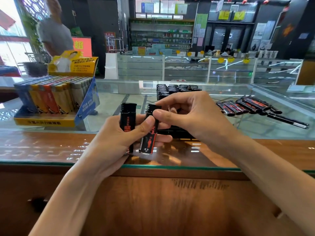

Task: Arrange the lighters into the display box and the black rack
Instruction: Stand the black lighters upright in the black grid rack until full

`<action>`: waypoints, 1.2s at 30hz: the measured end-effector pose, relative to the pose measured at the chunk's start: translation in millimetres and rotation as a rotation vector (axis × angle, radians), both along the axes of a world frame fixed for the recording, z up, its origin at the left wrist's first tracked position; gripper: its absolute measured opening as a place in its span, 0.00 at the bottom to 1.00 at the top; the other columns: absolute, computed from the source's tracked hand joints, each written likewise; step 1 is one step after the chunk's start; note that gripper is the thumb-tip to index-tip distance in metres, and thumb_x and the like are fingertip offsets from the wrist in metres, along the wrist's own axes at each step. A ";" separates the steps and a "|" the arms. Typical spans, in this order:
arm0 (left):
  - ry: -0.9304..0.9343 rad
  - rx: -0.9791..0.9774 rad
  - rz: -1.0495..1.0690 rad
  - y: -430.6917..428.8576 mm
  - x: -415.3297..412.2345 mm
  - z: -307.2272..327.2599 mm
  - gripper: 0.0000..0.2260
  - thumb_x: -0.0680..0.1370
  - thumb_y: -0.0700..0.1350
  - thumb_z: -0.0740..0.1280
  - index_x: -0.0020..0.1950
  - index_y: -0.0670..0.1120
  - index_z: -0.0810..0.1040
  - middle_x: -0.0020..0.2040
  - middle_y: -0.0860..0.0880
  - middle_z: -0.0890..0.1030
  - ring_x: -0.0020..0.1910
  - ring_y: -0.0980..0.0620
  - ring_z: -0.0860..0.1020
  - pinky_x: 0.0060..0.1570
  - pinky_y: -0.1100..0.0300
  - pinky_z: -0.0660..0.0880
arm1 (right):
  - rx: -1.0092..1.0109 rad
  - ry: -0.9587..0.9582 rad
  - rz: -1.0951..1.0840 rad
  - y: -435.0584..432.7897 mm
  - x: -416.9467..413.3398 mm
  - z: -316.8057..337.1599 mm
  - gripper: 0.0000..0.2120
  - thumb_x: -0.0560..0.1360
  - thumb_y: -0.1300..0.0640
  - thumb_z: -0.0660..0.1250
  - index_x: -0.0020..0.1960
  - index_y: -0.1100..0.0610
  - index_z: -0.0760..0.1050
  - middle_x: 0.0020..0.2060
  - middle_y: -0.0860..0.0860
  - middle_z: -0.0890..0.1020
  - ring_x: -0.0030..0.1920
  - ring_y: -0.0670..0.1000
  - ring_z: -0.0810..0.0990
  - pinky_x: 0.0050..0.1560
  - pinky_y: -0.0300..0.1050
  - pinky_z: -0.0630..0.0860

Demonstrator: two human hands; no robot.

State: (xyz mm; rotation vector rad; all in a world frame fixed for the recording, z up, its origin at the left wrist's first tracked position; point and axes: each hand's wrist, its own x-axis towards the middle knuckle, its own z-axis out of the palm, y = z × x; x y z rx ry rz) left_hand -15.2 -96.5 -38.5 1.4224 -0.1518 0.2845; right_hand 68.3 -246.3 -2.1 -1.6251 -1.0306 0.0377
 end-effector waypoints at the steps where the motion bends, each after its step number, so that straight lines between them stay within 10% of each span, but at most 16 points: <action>1: -0.008 -0.001 0.007 -0.2 -0.4 0.1 0.12 0.71 0.46 0.67 0.48 0.41 0.83 0.47 0.40 0.84 0.46 0.42 0.83 0.40 0.57 0.80 | 0.000 0.030 0.014 0.3 1.3 0.7 0.06 0.68 0.60 0.74 0.45 0.58 0.82 0.30 0.43 0.80 0.35 0.42 0.75 0.38 0.31 0.72; 9: -0.043 -0.139 0.142 -0.2 5.2 -3.7 0.18 0.74 0.53 0.61 0.48 0.39 0.81 0.46 0.40 0.84 0.47 0.44 0.83 0.41 0.58 0.80 | 0.214 0.361 0.119 -18.3 30.2 18.5 0.09 0.65 0.61 0.70 0.44 0.62 0.78 0.34 0.51 0.82 0.34 0.46 0.77 0.33 0.34 0.73; 16: -0.031 -0.205 0.239 -0.4 3.1 -0.9 0.22 0.75 0.59 0.60 0.53 0.41 0.75 0.28 0.50 0.70 0.21 0.55 0.69 0.19 0.65 0.65 | 0.280 0.221 -0.105 -43.5 54.3 31.6 0.04 0.70 0.62 0.70 0.44 0.60 0.78 0.34 0.49 0.83 0.35 0.44 0.79 0.36 0.32 0.76; 23: -0.016 -0.321 0.131 0.1 2.3 2.4 0.09 0.73 0.52 0.58 0.39 0.47 0.70 0.29 0.50 0.58 0.19 0.56 0.59 0.19 0.70 0.53 | 0.233 0.178 -0.165 -40.3 56.3 23.7 0.01 0.72 0.64 0.69 0.44 0.61 0.79 0.36 0.51 0.82 0.34 0.45 0.79 0.38 0.34 0.77; 36: -0.063 -0.160 0.141 -3.1 0.4 0.9 0.10 0.75 0.49 0.63 0.49 0.46 0.80 0.35 0.48 0.76 0.28 0.52 0.75 0.24 0.61 0.73 | 0.172 0.101 -0.185 -38.2 65.2 16.2 0.03 0.72 0.63 0.71 0.45 0.60 0.81 0.37 0.53 0.84 0.35 0.48 0.81 0.41 0.37 0.79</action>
